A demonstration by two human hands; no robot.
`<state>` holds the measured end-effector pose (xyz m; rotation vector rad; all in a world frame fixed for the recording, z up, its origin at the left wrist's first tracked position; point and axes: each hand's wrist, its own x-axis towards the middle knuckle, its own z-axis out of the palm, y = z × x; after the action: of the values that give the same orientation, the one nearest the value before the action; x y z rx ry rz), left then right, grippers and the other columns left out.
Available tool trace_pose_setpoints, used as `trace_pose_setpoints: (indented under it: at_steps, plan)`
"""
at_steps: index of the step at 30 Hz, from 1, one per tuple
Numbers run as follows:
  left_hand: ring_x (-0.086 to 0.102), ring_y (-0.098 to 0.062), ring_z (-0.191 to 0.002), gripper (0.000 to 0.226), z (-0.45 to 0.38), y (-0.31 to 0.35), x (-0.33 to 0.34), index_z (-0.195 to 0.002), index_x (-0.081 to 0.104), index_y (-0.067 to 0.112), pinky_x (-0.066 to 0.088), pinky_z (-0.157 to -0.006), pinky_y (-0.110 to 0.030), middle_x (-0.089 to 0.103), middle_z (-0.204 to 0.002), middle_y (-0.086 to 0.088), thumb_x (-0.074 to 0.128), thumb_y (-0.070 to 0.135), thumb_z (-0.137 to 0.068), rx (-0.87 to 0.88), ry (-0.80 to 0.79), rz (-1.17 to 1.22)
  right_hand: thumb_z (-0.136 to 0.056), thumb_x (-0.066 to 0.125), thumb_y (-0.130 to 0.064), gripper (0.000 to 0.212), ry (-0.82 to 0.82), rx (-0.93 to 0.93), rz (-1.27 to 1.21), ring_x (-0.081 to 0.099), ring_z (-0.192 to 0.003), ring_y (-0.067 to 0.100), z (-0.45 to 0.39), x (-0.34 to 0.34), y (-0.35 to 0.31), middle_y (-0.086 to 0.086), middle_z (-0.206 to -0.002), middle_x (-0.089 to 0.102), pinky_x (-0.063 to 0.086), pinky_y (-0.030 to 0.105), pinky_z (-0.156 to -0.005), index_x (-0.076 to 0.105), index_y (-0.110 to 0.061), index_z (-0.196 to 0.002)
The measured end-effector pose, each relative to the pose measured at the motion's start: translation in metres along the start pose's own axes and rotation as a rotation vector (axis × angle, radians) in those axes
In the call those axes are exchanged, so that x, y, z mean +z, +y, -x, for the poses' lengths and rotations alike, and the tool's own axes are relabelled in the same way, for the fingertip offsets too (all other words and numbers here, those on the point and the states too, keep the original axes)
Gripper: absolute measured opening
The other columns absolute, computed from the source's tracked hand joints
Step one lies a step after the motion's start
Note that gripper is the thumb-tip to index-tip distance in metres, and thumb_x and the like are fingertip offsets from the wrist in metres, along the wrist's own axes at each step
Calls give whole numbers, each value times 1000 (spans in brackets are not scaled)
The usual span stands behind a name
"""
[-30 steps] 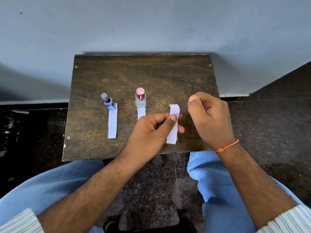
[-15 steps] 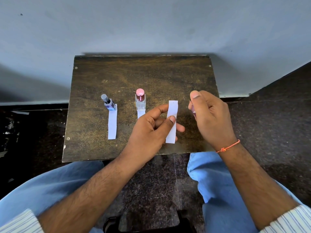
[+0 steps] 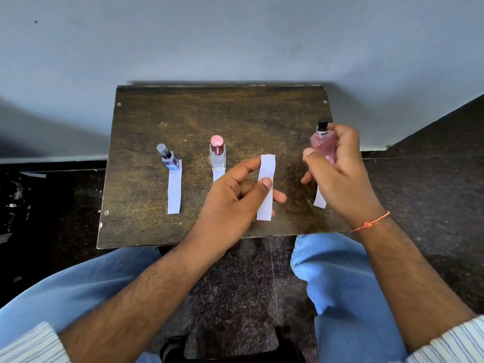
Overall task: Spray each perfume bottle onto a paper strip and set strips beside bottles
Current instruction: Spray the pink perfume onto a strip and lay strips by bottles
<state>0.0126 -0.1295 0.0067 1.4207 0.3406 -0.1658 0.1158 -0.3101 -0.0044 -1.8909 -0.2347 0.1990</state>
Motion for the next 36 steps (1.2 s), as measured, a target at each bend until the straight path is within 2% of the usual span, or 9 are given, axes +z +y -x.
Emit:
trace_pose_setpoints:
  at_steps: [3, 5, 7, 9, 12, 16, 21, 29, 36]
  plan:
    - [74, -16, -71, 31, 2, 1, 0, -127, 62, 41, 59, -75, -39, 85, -94, -5, 60, 16, -109, -5, 2, -8, -103, 68, -25, 43, 40, -23, 107, 66, -115, 13, -4, -8, 7, -3, -127, 58, 63, 44, -99, 46, -19, -140]
    - [73, -18, -73, 30, 3, 2, 1, -126, 63, 41, 60, -78, -45, 85, -94, -5, 60, 17, -109, -5, 9, -12, -101, 69, -27, 42, 99, -75, 208, 59, -117, -5, -5, -14, 10, 2, -133, 51, 50, 23, -109, 54, -15, -139]
    - [72, -22, -75, 29, 4, 5, 3, -125, 64, 41, 61, -83, -56, 85, -95, -6, 60, 17, -109, -9, 11, -13, -101, 71, -21, 40, 162, -110, 271, 54, -111, -14, -6, -19, 10, 0, -130, 47, 46, 11, -102, 60, -10, -138]
    - [71, -25, -77, 28, 5, 7, 4, -125, 63, 41, 59, -86, -63, 85, -95, -6, 60, 17, -109, -18, 12, -13, -102, 73, -21, 39, 196, -102, 255, 54, -112, -15, -6, -22, 9, -5, -129, 45, 53, 14, -98, 63, -12, -138]
    - [69, -28, -78, 28, 6, 10, 4, -125, 63, 41, 58, -87, -67, 85, -95, -5, 60, 18, -109, -22, 11, -21, -100, 77, -28, 39, 200, -86, 250, 57, -115, -5, -8, -26, 9, -18, -124, 46, 58, 21, -87, 66, -24, -137]
    - [69, -28, -77, 28, 8, 11, 4, -126, 63, 40, 58, -86, -66, 85, -95, -5, 60, 18, -109, -20, 14, -27, -96, 79, -28, 42, 170, -77, 253, 62, -107, -1, -7, -26, 14, -11, -126, 56, 50, 8, -77, 67, -30, -136]
    - [70, -24, -76, 28, 8, 9, 6, -129, 62, 38, 59, -87, -62, 85, -95, -6, 60, 18, -109, -25, 15, -36, -95, 82, -26, 40, 114, -45, 291, 64, -98, 1, -9, -27, 21, -8, -123, 62, 52, 24, -87, 70, -31, -132]
    - [70, -26, -78, 26, 7, 9, 8, -125, 62, 40, 59, -90, -63, 85, -96, -5, 60, 19, -109, -33, 15, -35, -94, 82, -27, 48, -15, 49, 351, 67, -109, 5, -6, -38, 14, -8, -131, 63, 57, 30, -97, 66, -33, -139]
    - [68, -29, -80, 26, 5, 9, 9, -126, 62, 38, 57, -89, -68, 85, -96, -7, 60, 18, -109, -41, 19, -13, -79, 93, -49, 99, 58, -20, 444, 48, -142, 10, 6, -55, 6, -10, -153, 44, 51, 48, -113, 39, -32, -160]
